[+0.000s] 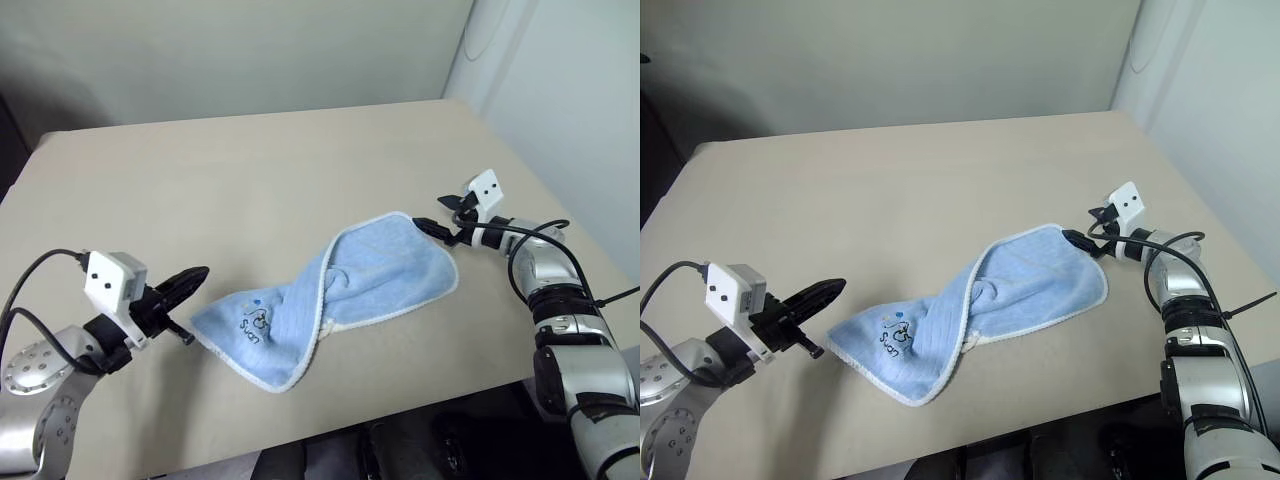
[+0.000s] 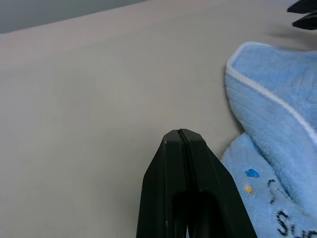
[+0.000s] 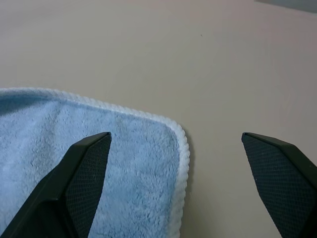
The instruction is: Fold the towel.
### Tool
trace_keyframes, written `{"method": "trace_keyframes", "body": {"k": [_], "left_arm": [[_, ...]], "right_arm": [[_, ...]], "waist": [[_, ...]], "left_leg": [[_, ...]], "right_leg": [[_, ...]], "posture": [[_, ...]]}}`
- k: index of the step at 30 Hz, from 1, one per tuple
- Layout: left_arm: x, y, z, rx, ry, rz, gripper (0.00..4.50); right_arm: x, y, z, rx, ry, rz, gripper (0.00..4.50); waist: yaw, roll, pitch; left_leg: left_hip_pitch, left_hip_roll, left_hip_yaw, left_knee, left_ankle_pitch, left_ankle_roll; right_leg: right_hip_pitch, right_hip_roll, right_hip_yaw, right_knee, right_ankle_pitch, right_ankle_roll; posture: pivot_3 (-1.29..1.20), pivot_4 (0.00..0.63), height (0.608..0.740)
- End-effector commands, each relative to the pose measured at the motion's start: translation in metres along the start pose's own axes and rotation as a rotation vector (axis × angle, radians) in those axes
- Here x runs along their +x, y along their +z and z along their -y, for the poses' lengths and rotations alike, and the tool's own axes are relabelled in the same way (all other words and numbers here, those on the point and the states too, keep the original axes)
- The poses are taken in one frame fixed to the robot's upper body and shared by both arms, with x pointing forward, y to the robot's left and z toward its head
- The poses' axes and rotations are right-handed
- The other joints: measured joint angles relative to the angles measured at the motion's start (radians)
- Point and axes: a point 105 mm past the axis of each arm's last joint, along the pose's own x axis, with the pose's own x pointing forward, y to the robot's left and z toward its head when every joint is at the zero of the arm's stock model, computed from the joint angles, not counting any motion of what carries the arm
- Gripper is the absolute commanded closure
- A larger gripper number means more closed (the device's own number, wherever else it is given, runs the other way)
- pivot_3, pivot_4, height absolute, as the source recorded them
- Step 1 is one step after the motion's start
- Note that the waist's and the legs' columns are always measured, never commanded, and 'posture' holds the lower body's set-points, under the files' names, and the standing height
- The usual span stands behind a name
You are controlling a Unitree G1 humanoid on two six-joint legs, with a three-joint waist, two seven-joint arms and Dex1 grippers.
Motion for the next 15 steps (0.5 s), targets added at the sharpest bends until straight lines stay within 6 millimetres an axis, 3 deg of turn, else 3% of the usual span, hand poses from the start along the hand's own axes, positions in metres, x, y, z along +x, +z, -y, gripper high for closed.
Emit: {"method": "trace_keyframes", "body": {"k": [1, 4, 6, 8, 14, 15], "left_arm": [[0.005, 0.015, 0.033, 0.044, -0.237, 0.005, 4.5], [0.003, 0.01, 0.063, 0.074, -0.466, -0.073, 4.5], [-0.003, 0.003, 0.078, 0.053, -0.626, -0.154, 4.11], [-0.003, -0.002, 0.084, 0.097, -0.706, -0.211, 3.63], [0.001, -0.016, 0.096, 0.232, -0.863, -0.317, 1.51], [0.002, -0.018, 0.099, 0.239, -0.887, -0.325, 1.51]], "right_arm": [[-0.001, 0.015, 0.002, -0.028, -0.009, 0.055, 0.04], [0.001, 0.016, 0.0, -0.03, -0.008, 0.059, 0.04], [0.002, 0.018, 0.0, -0.03, -0.01, 0.065, 0.0], [0.001, 0.019, -0.001, -0.032, -0.01, 0.07, 0.0], [-0.003, 0.016, -0.002, -0.033, -0.018, 0.065, 0.0], [-0.004, 0.015, -0.003, -0.033, -0.018, 0.063, 0.0]], "waist": [[0.002, 0.0, 0.0], [0.004, 0.0, 0.0], [0.004, 0.0, 0.0], [0.004, 0.0, 0.0], [0.004, 0.0, 0.0], [0.004, 0.0, 0.0]], "left_leg": [[0.0, 0.0, 0.0, 0.0, 0.0, 0.0], [0.0, 0.0, 0.0, 0.001, 0.0, 0.0], [0.0, 0.0, 0.0, 0.0, 0.0, 0.0], [0.0, 0.0, 0.0, 0.0, 0.0, 0.0], [0.0, 0.0, 0.0, 0.0, -0.001, 0.0], [0.0, 0.0, 0.0, 0.0, -0.001, 0.0]], "right_leg": [[0.0, 0.0, 0.0, 0.0, 0.0, 0.0], [0.0, 0.0, 0.0, 0.0, 0.0, 0.0], [0.0, 0.0, 0.0, 0.0, 0.0, 0.0], [0.0, 0.0, 0.0, 0.0, 0.0, 0.0], [0.0, 0.0, 0.0, 0.0, 0.0, 0.0], [0.0, 0.0, 0.0, 0.0, 0.0, 0.0]], "posture": [[0.0, 0.15, 0.74], [0.0, 0.15, 0.74], [0.0, 0.15, 0.74], [0.0, 0.15, 0.74], [0.0, 0.15, 0.74], [0.0, 0.15, 0.74]]}}
